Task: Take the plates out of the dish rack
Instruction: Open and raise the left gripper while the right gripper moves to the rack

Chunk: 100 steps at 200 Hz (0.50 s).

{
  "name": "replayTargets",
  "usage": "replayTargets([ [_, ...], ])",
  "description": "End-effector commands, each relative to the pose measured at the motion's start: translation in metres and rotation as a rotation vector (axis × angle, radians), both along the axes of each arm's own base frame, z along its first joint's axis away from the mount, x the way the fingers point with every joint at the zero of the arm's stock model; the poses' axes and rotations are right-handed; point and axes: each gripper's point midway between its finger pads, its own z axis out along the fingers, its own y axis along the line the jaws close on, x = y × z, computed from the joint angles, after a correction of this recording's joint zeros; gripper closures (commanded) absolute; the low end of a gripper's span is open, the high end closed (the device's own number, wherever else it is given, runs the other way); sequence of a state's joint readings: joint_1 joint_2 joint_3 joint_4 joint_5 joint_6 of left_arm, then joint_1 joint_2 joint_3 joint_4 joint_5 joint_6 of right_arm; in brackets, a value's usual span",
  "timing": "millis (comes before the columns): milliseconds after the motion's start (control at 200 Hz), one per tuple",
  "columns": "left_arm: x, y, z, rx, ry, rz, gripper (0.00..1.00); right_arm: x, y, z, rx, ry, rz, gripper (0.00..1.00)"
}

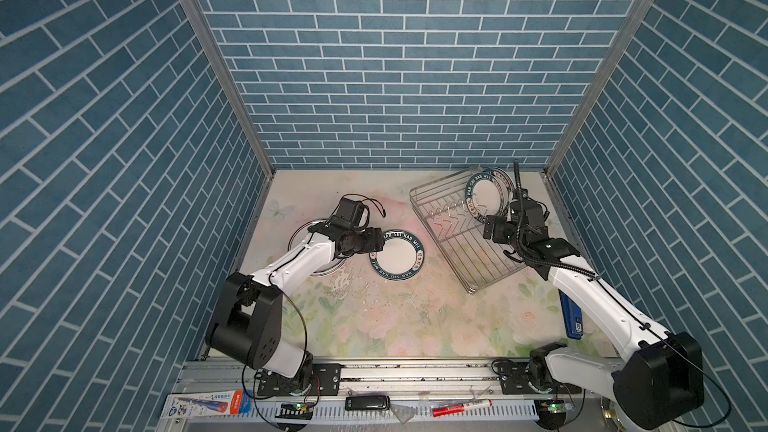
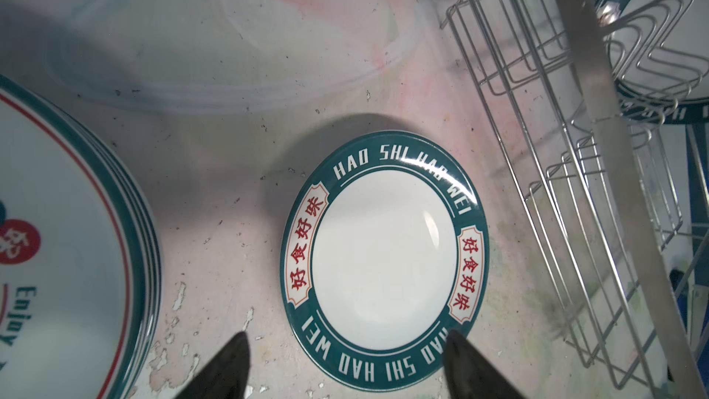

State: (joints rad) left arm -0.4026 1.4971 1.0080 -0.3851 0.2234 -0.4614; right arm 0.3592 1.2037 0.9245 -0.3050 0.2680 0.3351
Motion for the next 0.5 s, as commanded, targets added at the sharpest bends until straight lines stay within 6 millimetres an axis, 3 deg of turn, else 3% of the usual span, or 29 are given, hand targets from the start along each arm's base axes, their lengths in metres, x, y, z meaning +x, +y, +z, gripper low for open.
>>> replayTargets([
  [0,0.001,0.004,0.002,0.024,-0.042,-0.006,0.12,0.015,-0.004,0.018,-0.018,-0.018,-0.025,0.01],
  [120,0.001,0.005,0.006,0.024,-0.061,-0.004,0.11,0.035,0.000,0.016,-0.002,-0.006,-0.012,0.01],
  [140,0.000,0.006,0.008,0.026,-0.064,-0.001,0.03,0.039,0.001,0.017,0.001,-0.006,-0.010,0.01],
  [165,0.000,0.007,0.008,0.030,-0.066,0.001,0.01,0.044,0.003,0.018,0.004,-0.008,-0.009,0.01],
  [495,-0.001,0.010,0.020,0.028,-0.110,0.011,0.01,0.091,0.012,0.010,-0.019,0.022,0.012,0.05],
])
